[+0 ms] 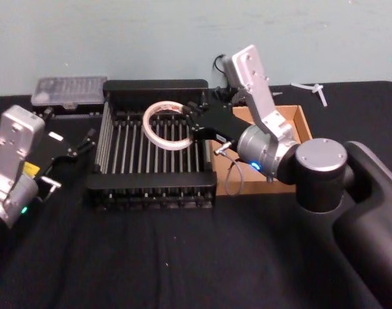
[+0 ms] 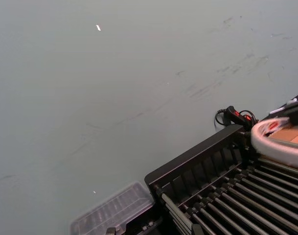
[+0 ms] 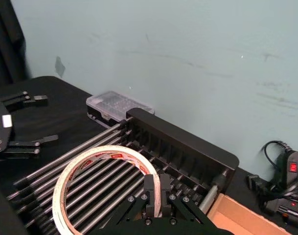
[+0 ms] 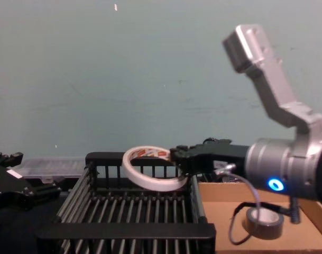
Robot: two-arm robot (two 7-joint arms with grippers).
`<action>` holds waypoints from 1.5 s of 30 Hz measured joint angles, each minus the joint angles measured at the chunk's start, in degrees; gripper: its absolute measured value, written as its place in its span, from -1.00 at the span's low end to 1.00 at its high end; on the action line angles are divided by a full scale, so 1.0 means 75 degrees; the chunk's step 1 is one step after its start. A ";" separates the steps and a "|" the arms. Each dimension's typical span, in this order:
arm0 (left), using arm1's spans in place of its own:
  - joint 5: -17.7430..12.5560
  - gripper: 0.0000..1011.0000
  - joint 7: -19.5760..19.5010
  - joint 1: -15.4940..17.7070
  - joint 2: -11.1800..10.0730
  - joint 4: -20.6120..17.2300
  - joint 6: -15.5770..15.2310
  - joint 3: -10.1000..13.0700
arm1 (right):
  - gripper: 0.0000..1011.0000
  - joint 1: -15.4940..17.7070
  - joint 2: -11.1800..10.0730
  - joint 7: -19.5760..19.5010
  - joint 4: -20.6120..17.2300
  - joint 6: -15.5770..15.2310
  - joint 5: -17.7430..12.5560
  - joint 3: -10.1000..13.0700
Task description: Pick up the white tape and place it into the black box , Pick up the silver tape and place it into the brown box.
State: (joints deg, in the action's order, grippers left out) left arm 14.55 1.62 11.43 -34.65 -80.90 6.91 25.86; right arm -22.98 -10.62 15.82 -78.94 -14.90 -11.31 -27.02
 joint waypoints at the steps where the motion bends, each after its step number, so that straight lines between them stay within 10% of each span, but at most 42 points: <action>1: 0.0000 0.98 0.0000 0.0000 0.0000 0.0000 0.0000 0.0000 | -0.85 -0.0047 0.0055 -0.0017 0.0108 0.0010 0.0037 -0.0014; 10: 0.0000 0.98 0.0000 0.0000 0.0000 0.0000 0.0000 0.0000 | -0.85 -0.0346 0.0476 -0.0124 0.1001 0.0031 0.0347 -0.0075; 25: 0.0000 0.98 0.0000 0.0000 0.0000 0.0000 0.0000 0.0000 | -0.84 -0.0360 0.0514 -0.0136 0.1074 0.0005 0.0431 -0.0062; 45: 0.0000 0.98 0.0000 0.0000 0.0000 0.0000 0.0000 0.0000 | 0.35 -0.0350 0.0502 -0.0127 0.1047 0.0006 0.0403 -0.0058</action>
State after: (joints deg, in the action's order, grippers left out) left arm 14.55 1.62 11.43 -34.65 -80.90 6.91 25.86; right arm -25.61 -6.85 14.87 -71.09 -14.85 -8.29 -27.45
